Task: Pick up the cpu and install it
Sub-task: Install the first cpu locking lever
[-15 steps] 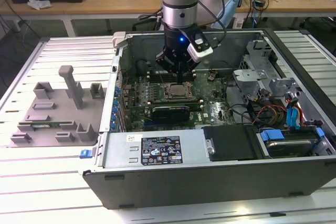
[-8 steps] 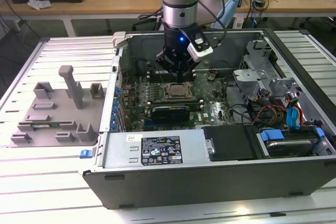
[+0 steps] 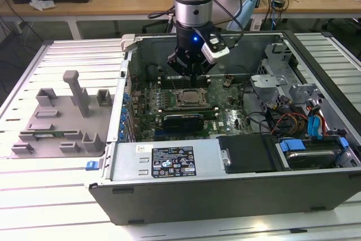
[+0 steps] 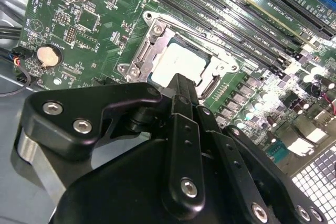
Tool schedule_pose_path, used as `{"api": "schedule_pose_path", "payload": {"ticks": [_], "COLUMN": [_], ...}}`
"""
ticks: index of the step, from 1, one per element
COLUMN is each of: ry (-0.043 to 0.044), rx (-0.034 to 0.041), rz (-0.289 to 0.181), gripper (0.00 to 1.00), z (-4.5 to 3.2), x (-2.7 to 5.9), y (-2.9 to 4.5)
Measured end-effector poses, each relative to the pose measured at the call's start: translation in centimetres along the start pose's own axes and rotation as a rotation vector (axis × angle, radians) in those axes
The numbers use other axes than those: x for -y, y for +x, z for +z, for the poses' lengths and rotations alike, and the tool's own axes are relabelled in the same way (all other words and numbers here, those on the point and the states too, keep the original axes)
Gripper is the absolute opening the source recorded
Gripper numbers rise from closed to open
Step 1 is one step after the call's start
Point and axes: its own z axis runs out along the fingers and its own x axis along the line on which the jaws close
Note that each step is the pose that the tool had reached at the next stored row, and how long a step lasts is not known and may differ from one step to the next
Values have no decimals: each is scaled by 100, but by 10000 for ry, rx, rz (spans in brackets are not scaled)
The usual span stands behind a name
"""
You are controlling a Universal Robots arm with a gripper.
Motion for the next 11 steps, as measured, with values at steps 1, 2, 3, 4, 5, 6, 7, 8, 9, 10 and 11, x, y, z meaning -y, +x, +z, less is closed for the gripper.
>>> {"api": "schedule_pose_path", "payload": {"ticks": [1, 2, 3, 4, 5, 6, 7, 8, 9, 10, 11], "ry": [0, 2, 2, 2, 2, 0, 1, 1, 1, 0, 0], "rx": [0, -1, -1, -1, -1, -1, -1, 0, 0, 0, 0], "rz": [0, 0, -1, -1, -1, 0, 1, -1, 1, 0, -1], "gripper": [11, 11, 11, 11, 11, 11, 11, 11, 11, 11, 11], "z": [0, -1, -2, -3, -4, -4, -5, -8, -10, -11, -12], "x": [0, 0, 0, 0, 0, 0, 0, 0, 0, 0, 0], "y": [2, 10, 29, 57, 78, 102, 121, 185, 236, 280, 304]}}
